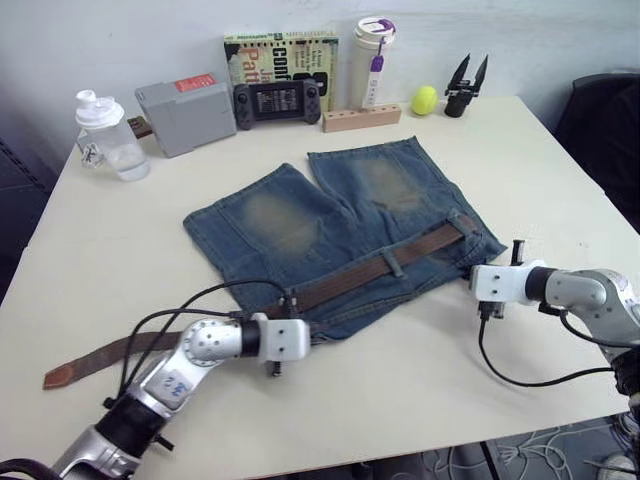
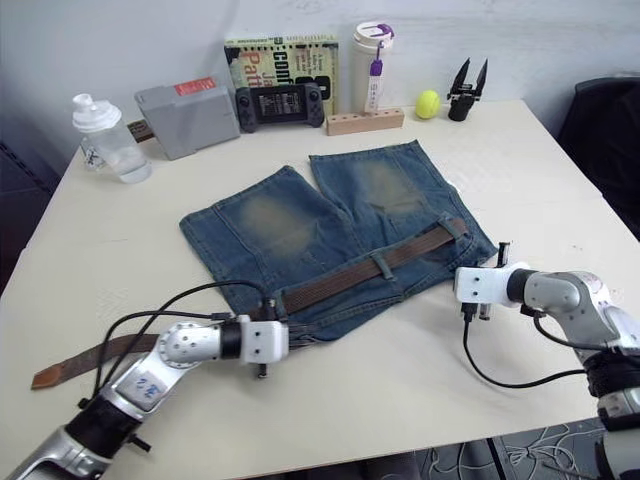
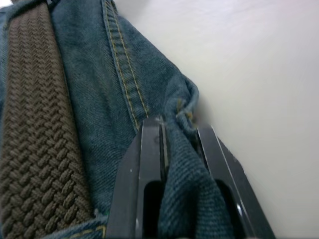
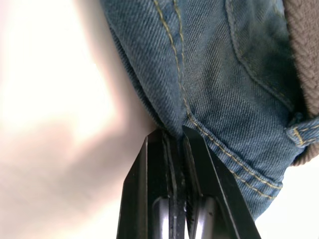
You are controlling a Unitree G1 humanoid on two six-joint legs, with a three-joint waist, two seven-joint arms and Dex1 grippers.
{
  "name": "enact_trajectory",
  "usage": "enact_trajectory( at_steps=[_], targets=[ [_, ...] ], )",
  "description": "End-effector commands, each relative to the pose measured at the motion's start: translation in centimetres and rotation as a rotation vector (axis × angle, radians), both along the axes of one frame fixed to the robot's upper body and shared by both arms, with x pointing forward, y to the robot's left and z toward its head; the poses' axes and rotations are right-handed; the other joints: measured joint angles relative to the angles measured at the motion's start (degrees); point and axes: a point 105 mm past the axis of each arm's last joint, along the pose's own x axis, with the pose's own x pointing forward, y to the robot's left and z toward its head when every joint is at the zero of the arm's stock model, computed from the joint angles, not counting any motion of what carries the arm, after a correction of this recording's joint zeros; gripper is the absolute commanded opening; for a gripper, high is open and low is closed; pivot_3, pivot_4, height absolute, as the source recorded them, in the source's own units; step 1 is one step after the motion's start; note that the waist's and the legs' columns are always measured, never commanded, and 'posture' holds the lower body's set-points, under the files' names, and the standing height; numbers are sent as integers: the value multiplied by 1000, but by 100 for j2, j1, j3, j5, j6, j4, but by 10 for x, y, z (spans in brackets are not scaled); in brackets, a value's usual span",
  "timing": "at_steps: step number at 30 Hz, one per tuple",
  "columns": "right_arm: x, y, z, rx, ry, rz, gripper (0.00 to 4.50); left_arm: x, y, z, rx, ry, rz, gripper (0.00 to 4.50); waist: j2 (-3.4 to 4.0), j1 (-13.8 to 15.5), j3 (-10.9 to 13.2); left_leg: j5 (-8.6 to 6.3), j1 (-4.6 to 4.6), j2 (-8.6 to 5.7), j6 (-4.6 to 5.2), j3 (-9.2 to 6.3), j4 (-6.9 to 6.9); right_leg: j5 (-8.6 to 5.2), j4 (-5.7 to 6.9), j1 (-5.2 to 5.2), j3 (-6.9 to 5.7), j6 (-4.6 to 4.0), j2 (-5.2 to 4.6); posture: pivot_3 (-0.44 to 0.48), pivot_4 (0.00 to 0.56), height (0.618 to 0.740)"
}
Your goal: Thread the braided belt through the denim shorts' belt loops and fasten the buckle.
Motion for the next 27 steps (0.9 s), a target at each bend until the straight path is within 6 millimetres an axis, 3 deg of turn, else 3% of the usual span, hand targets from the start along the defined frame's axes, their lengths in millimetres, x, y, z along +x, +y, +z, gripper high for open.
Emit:
enact_trajectory(
  at_steps=[1, 4, 7, 10, 13, 16, 21, 24, 26, 27],
  targets=[
    [-34, 44, -7, 116, 168, 106, 0, 1, 83, -42, 220, 117, 118, 91, 6, 6, -5, -3, 4, 2, -6, -1, 0, -8, 13, 0, 0, -14, -2, 0, 150, 722],
    [-32, 69, -1, 179, 156, 76, 0, 30, 116, -40, 238, 71, 240, 91, 50, 9, -33, -9, 34, 23, -23, 8, 0, -22, 32, 3, -9, -38, 6, 0, 150, 722],
    [-22, 79, -4, 163, 131, 21, 0, 56, 138, -35, 263, 15, 327, 91, 63, 29, -41, -9, 83, 13, -23, 19, -4, -27, 34, 25, -14, -46, -9, 0, 150, 722],
    [-16, 90, -8, 148, 117, 13, 0, 62, 153, -35, 301, 10, 338, 91, 104, 31, -68, -6, 92, 6, -24, 17, -4, -29, 59, 23, -10, -50, -25, 0, 150, 722],
    [-10, 99, -7, 153, 94, 11, 0, 55, 172, -39, 387, 14, 312, 91, 109, -2, -72, -3, 92, 3, -29, 25, -4, -36, 100, 2, -8, -61, -18, 0, 150, 722],
    [-5, 89, -12, 92, 76, -5, 0, 51, 183, -38, 402, 8, 317, 91, 109, -36, -72, -1, 87, 4, -31, 33, -7, -36, 110, -1, -5, -61, -9, 0, 150, 722],
    [-1, 80, -15, 62, 71, -17, 0, 44, 180, -40, 389, -11, 282, 91, 109, -97, -72, -1, 92, 9, -31, 36, -14, -39, 110, -1, -4, -65, -7, 0, 150, 722],
    [-2, 88, -15, 134, 110, -10, 0, 45, 156, -29, 214, -67, 263, 91, 113, -148, -74, -1, 92, 8, -31, 36, -19, -39, 108, -7, -3, -65, -10, 0, 150, 722],
    [-3, 91, -14, 164, 130, -12, 0, 42, 145, -22, 131, -77, 251, 1099, 112, -166, -74, -1, 93, 9, -31, 43, -27, -39, 107, -21, 1, -65, -13, 0, 150, 722],
    [-1, 89, -11, 168, 113, -20, 581, 40, 141, -20, 106, -75, 243, 1532, 106, -160, -70, -1, 89, 9, -31, 50, -29, -39, 110, -47, 3, -65, -14, 0, 150, 722]
  ],
)
